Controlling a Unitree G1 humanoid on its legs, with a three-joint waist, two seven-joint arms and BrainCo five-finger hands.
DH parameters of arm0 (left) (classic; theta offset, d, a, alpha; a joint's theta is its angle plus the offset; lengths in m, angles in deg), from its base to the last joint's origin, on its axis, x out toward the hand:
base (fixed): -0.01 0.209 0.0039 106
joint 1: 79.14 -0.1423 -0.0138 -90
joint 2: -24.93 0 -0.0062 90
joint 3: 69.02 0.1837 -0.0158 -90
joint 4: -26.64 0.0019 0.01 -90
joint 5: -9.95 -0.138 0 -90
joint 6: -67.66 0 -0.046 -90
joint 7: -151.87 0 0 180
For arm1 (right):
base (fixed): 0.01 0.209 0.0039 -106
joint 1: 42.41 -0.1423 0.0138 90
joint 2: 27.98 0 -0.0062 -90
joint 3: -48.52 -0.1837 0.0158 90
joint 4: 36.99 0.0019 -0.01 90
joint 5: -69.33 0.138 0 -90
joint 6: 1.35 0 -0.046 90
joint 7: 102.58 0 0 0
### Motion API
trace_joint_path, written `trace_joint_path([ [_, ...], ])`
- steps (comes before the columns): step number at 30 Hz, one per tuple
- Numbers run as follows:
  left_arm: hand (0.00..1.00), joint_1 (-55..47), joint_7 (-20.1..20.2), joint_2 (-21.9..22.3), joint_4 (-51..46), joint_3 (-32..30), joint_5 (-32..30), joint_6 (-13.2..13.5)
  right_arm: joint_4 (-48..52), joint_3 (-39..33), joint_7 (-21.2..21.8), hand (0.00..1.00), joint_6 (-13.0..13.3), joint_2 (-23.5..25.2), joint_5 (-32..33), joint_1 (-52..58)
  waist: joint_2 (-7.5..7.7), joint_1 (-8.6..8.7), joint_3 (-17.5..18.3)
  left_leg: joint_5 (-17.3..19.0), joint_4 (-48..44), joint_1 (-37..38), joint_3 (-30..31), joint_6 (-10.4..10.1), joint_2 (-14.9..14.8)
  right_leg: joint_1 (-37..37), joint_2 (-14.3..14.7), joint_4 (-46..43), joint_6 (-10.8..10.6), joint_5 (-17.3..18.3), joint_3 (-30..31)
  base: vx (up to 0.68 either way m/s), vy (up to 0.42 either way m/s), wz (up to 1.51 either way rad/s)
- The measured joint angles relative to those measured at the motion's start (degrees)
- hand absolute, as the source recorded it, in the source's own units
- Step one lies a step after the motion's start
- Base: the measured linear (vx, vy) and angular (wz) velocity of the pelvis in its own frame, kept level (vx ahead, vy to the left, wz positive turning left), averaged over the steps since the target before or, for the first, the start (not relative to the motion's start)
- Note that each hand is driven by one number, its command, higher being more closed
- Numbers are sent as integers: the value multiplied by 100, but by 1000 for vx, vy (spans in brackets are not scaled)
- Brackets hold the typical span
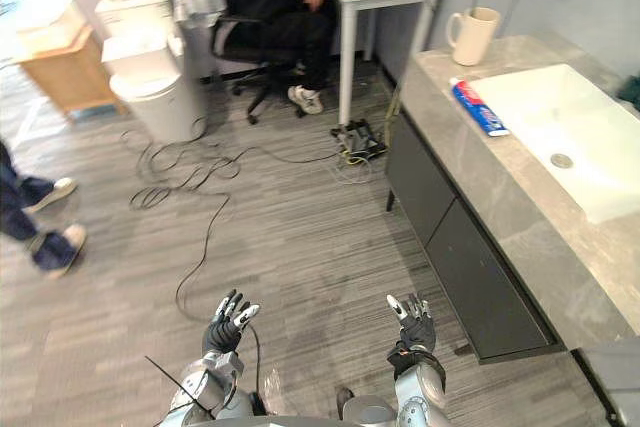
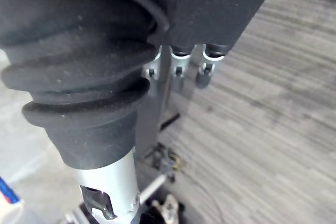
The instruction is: Organize washtable
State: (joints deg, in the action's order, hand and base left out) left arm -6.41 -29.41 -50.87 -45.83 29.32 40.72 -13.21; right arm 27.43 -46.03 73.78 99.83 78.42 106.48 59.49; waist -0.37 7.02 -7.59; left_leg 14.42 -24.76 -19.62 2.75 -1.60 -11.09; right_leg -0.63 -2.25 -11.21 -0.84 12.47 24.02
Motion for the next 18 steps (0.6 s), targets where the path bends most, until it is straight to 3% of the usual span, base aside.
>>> trace_joint_path([
  [1, 0, -38, 6, 21, -105, -4, 1, 3, -6, -16, -1, 0, 0, -35, 0, 37, -30, -6, 12, -52, 389, 36, 405, -82, -4, 28, -15, -124, -81, 148, 189, 436, 631, -199],
  [2, 0, -92, 23, 114, -260, -1, 3, 4, -18, -25, -1, 0, 10, -152, -2, 118, -179, -10, 110, -141, 1092, 170, 1048, -239, -103, 176, 5, -347, -272, 427, 625, 407, 680, -208],
  [3, 0, -133, 46, 162, -278, -43, 6, 10, -334, -91, -2, 0, -27, -156, -10, 140, -75, -5, 214, -614, 819, 298, 1137, -1133, 94, 292, -56, -555, -453, 606, 1033, 383, 679, -196],
  [5, 0, -150, 77, 15, -409, -119, 6, 13, -518, -112, 8, 0, -60, 115, -81, 323, 167, 55, 295, 17, -104, 247, 1131, -950, 422, 394, -25, -884, -466, 508, 1208, 307, 501, -164],
  [6, 0, -196, 132, -9, -578, -113, 10, 16, -583, -121, 16, 0, -69, 177, -141, 372, 281, -37, 374, 71, -619, 226, 1141, -969, 560, 440, -104, -801, -555, 307, 1620, 305, 482, -180],
  [7, 0, -213, 142, -34, -612, -97, 10, 15, -615, -119, 23, 0, -75, 183, -173, 347, 278, -50, 384, 72, -792, 241, 995, -965, 545, 468, -123, -728, -577, 111, 1727, 320, 571, -221],
  [8, 0, -195, 166, -105, -641, -49, 15, 12, -634, -120, 28, 0, -75, 186, -176, 246, 205, -7, 442, 107, -846, 315, 589, -874, 429, 613, -156, -556, -663, -413, 1806, 200, 434, -203],
  [9, 0, -164, 219, -181, -707, 39, 15, 15, -632, -115, 27, 0, -68, 190, -172, 157, 135, 26, 509, 60, -670, 382, 180, -687, 385, 838, -204, -435, -741, -973, 1840, 176, 414, -192],
  [10, 0, -99, 240, -217, -741, 84, 13, 15, -632, -107, 28, 0, -58, 195, -161, 121, 126, 28, 508, 0, -542, 451, -23, -589, 389, 970, -227, -427, -741, -1233, 1826, 109, 358, -171],
  [11, 0, 21, 247, -252, -788, 171, 15, 14, -632, -87, 52, 0, -53, 195, -46, 106, 102, 18, 499, -117, -208, 668, -447, -403, 405, 1209, -285, -439, -731, -1724, 1626, 44, 292, -155],
  [12, 0, 54, 251, -294, -818, 249, 14, 15, -632, -5, 97, 0, -53, 177, 69, 110, 15, 20, 486, -229, 100, 953, -825, -227, 404, 1422, -296, -570, -674, -2037, 1121, 30, 287, -163],
  [14, 0, 53, 251, -299, -823, 257, 13, 18, -636, 125, 167, 0, -55, 155, 110, 172, -83, 19, 449, -310, 442, 1335, -1243, -107, 400, 1694, -268, -945, -684, -1726, 94, 21, 165, -118],
  [15, 0, 51, 250, -286, -822, 268, 13, 18, -638, 136, 191, 0, -55, 155, 120, 186, -145, 3, 444, -313, 660, 1529, -1490, -103, 415, 1842, -283, -1186, -571, -1435, -698, 26, 119, -132],
  [16, 0, 17, 246, -283, -818, 282, 9, 18, -680, 138, 231, 0, -57, 154, 120, 156, -201, -11, 446, -353, 971, 1800, -1934, -48, 482, 2001, -301, -1473, -249, -1001, -2110, 28, 106, -128],
  [17, 0, 2, 244, -277, -820, 280, 7, 18, -680, 149, 233, 0, -56, 152, 119, 145, -200, -23, 448, -358, 1056, 1883, -2089, -44, 521, 1987, -337, -1453, -107, -929, -2633, 72, 73, -127],
  [18, 0, -24, 243, -255, -824, 279, 5, 15, -680, 184, 235, 0, -55, 147, 109, 130, -139, -62, 475, -358, 1172, 1981, -2336, -45, 655, 1840, -407, -1176, 145, -997, -3668, 131, 31, -112],
])
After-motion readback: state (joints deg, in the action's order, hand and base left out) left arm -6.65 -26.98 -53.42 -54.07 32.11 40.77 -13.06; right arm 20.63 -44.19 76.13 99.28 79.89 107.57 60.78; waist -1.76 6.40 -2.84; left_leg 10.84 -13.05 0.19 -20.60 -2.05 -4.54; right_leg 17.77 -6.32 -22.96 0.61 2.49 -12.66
